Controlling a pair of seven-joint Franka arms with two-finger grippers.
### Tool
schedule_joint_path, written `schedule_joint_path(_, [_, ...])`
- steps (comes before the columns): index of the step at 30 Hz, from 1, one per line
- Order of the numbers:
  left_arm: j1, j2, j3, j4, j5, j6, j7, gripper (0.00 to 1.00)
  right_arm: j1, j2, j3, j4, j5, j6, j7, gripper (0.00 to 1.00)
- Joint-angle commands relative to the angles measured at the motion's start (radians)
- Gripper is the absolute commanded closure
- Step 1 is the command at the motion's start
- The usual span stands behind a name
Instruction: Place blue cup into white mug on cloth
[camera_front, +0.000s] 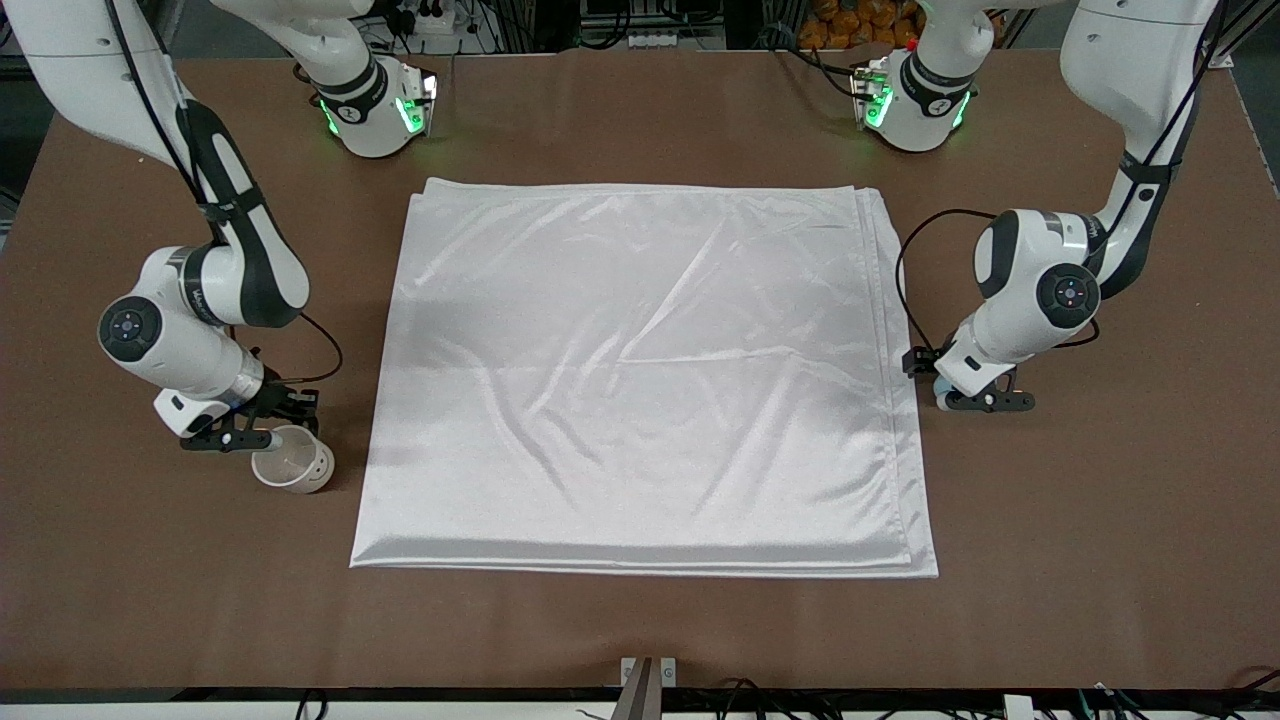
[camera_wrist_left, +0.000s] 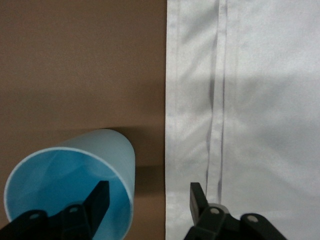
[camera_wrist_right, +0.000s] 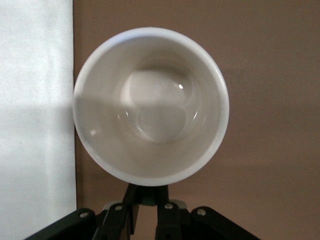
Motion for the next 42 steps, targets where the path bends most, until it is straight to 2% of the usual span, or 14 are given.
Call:
schedule_joint_path(1, [0.005, 0.000, -0.001, -0.005, 0.047, 0.019, -0.014, 0.56, 0.004, -0.059, 0.014, -0.001, -0.008, -0.021, -0.001, 1.00])
schedule_joint_path(4, [0.006, 0.000, 0.001, -0.005, 0.062, 0.019, -0.014, 0.76, 0.027, -0.079, 0.015, 0.023, -0.001, -0.062, -0.001, 1.00])
schedule_joint_path(9, [0.012, 0.000, -0.001, -0.002, 0.063, 0.017, -0.008, 1.00, 0.090, -0.102, 0.024, 0.076, 0.002, -0.115, 0.013, 1.00])
schedule_joint_path(14, [0.015, -0.003, -0.001, -0.002, 0.063, 0.017, -0.001, 1.00, 0.139, -0.113, 0.058, 0.108, 0.035, -0.135, 0.091, 1.00])
schedule_joint_path(19, [0.015, -0.009, 0.001, -0.001, 0.065, 0.016, -0.001, 1.00, 0.208, -0.114, 0.090, 0.148, 0.045, -0.165, 0.250, 1.00])
schedule_joint_path(26, [0.015, -0.023, 0.001, 0.010, 0.065, 0.005, -0.007, 1.00, 0.259, -0.103, 0.224, 0.175, 0.024, -0.156, 0.557, 1.00])
schedule_joint_path(28, [0.015, -0.034, 0.001, 0.012, 0.065, 0.005, -0.008, 1.00, 0.302, -0.094, 0.227, 0.191, 0.004, -0.156, 0.618, 1.00])
schedule_joint_path(32, [0.017, -0.058, 0.002, 0.019, 0.065, 0.003, -0.007, 1.00, 0.386, -0.059, 0.230, 0.215, -0.100, -0.158, 0.666, 1.00])
schedule_joint_path(37, [0.018, -0.092, 0.002, 0.036, 0.065, 0.003, -0.008, 1.00, 0.483, 0.007, 0.231, 0.278, -0.149, -0.156, 0.805, 1.00])
schedule_joint_path(42, [0.020, -0.123, 0.002, 0.064, 0.065, -0.024, -0.003, 1.00, 0.555, 0.113, 0.231, 0.408, -0.166, -0.167, 0.862, 1.00])
